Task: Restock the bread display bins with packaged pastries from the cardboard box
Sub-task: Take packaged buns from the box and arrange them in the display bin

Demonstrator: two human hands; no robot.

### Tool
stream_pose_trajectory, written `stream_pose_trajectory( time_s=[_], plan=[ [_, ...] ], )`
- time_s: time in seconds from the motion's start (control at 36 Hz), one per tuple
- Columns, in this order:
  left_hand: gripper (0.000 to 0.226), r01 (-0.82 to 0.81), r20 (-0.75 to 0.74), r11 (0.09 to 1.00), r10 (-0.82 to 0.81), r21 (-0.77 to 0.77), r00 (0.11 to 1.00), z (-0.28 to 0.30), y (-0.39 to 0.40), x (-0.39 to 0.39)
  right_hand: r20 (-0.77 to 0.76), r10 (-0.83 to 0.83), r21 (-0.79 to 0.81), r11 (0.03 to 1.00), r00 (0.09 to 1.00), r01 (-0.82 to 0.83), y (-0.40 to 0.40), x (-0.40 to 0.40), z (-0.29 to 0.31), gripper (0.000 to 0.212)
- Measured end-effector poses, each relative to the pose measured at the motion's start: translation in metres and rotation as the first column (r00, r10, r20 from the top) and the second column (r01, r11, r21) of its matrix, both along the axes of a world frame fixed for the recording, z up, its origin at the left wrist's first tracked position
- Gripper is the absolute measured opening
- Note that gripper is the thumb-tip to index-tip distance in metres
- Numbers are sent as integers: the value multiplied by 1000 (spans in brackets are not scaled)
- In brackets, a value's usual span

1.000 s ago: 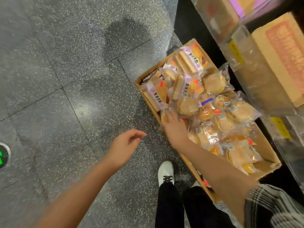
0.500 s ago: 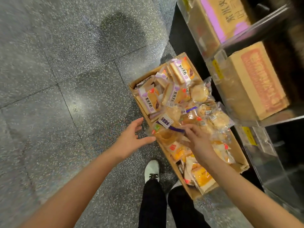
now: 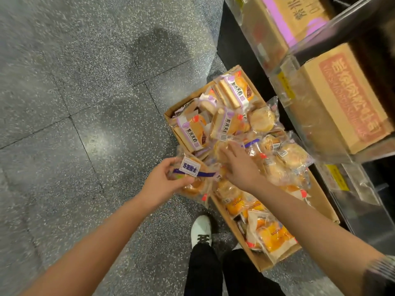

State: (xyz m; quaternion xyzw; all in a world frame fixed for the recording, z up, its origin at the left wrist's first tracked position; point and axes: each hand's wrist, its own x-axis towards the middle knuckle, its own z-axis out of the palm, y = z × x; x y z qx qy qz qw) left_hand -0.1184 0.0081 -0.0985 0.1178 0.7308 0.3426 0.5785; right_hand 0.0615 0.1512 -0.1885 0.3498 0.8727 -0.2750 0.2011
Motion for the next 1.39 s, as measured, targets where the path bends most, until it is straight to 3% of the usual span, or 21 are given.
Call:
stream_pose_trajectory(
  time_s=[0.06, 0.11, 0.19, 0.28, 0.31, 0.44, 0.56, 0.64, 0.72, 0.81, 0.92, 1.0, 1.11, 1.17, 1.22, 1.28, 1.39],
  plan=[
    [59, 9, 9, 1000, -9, -9, 1000, -6, -6, 1, 48, 67, 52, 996, 997, -69, 1, 0, -13, 82],
    [60, 16, 10, 999, -16, -29, 1000, -10, -12, 2, 16, 64, 109, 992, 998, -65, 5, 1, -21, 74],
    [62, 58, -2, 996, -58, -70, 998, -11, -20, 2, -16, 29, 237, 971, 999, -24, 11, 5, -25, 55],
    [70, 109, -2, 992, -110, -65, 994, -5, -23, 3, -43, -97, 190, 976, 994, 103, 20, 10, -12, 17],
    [72, 117, -8, 991, -118, -63, 993, -1, -23, 2, -58, -128, 182, 974, 990, 137, 23, 15, -11, 15],
    [69, 88, -46, 993, -92, -81, 995, 12, -21, 5, -115, 54, 86, 995, 992, -45, 15, 26, -12, 21],
    [56, 41, -61, 997, -45, -68, 997, 6, -14, 8, -80, 17, 89, 996, 997, -9, 19, 10, -8, 71],
    [51, 25, -59, 998, -29, -59, 998, -7, -16, 12, -1, 10, 72, 997, 1000, -10, 16, -3, -16, 84],
    [47, 25, -90, 998, -30, -60, 995, -18, -21, 14, 29, -71, 171, 983, 997, 65, 6, -10, -30, 75],
    [51, 19, -97, 997, -25, -69, 995, -23, -25, 20, 88, -35, 277, 961, 996, 10, -4, -9, -36, 54],
    [51, 53, -112, 996, -61, -73, 992, -11, -24, 27, -50, -15, 329, 944, 999, 31, -17, 9, -28, 47],
    [51, 65, -99, 995, -73, -78, 992, 7, -14, 31, -145, -94, 310, 941, 985, 135, -18, 28, 2, 42],
    [53, 100, -87, 993, -106, -69, 991, 54, 10, 39, -162, -337, 185, 913, 928, 364, -7, 57, 67, 38],
    [71, 110, -81, 993, -114, -53, 990, 90, 29, 45, -174, -458, 104, 872, 872, 479, 4, 73, 109, 50],
    [90, 107, -89, 994, -110, -37, 990, 129, 48, 53, -214, -490, 79, 854, 845, 515, 14, 95, 154, 41],
    [83, 103, -84, 995, -102, 4, 991, 172, 68, 65, -250, -465, 142, 850, 849, 507, 22, 118, 203, 26],
    [44, -1, -11, 994, 2, 110, 1000, 258, 106, 98, -347, -516, 190, 779, 783, 598, 37, 160, 303, 37]
  ],
)
